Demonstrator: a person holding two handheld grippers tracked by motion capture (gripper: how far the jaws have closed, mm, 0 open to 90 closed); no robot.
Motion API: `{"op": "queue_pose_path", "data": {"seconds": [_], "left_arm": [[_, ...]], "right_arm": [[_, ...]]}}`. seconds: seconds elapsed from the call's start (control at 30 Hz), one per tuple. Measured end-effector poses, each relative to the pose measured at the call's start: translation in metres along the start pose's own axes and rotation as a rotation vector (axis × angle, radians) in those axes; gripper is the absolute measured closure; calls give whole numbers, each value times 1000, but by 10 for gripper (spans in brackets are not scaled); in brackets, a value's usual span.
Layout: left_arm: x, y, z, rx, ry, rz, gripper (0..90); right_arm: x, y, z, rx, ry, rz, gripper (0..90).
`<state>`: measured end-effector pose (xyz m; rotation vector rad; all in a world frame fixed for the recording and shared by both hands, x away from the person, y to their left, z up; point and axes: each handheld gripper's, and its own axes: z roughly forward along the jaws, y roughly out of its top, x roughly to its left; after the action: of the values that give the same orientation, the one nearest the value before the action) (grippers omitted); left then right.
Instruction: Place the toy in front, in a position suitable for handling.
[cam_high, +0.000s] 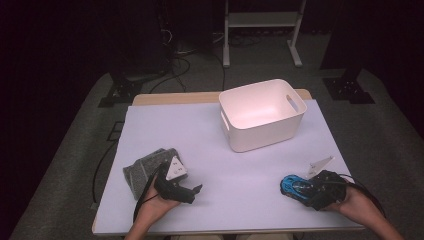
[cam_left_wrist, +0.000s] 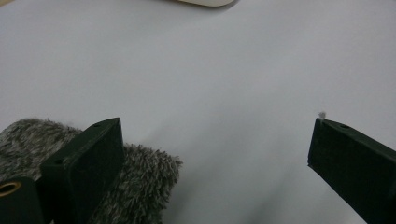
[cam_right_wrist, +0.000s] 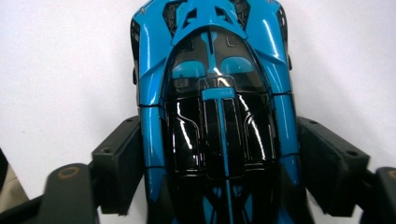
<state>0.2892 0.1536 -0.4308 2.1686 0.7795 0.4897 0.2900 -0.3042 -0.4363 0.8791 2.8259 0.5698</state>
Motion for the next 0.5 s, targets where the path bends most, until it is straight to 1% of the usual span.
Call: {"op": "queue_pose_path", "data": {"seconds": [0.1,0.17,0.27,0.37,0.5], "left_arm": [[0,0,0,-1,2,3,32],[1,0,-1,-8,5,-4,32],[2,0,-2,-11,7,-3,32],[1,1,-2,-21,7,0,33],[0,1,-3,-23,10,0,33]], "right_arm": [[1,3,-1,21,0,-11,240],[1,4,-1,24,3,-20,243],[0,4,-2,22,11,-21,246],[0,4,-4,24,7,-47,248],[0,3,-5,29,2,-61,250]]}}
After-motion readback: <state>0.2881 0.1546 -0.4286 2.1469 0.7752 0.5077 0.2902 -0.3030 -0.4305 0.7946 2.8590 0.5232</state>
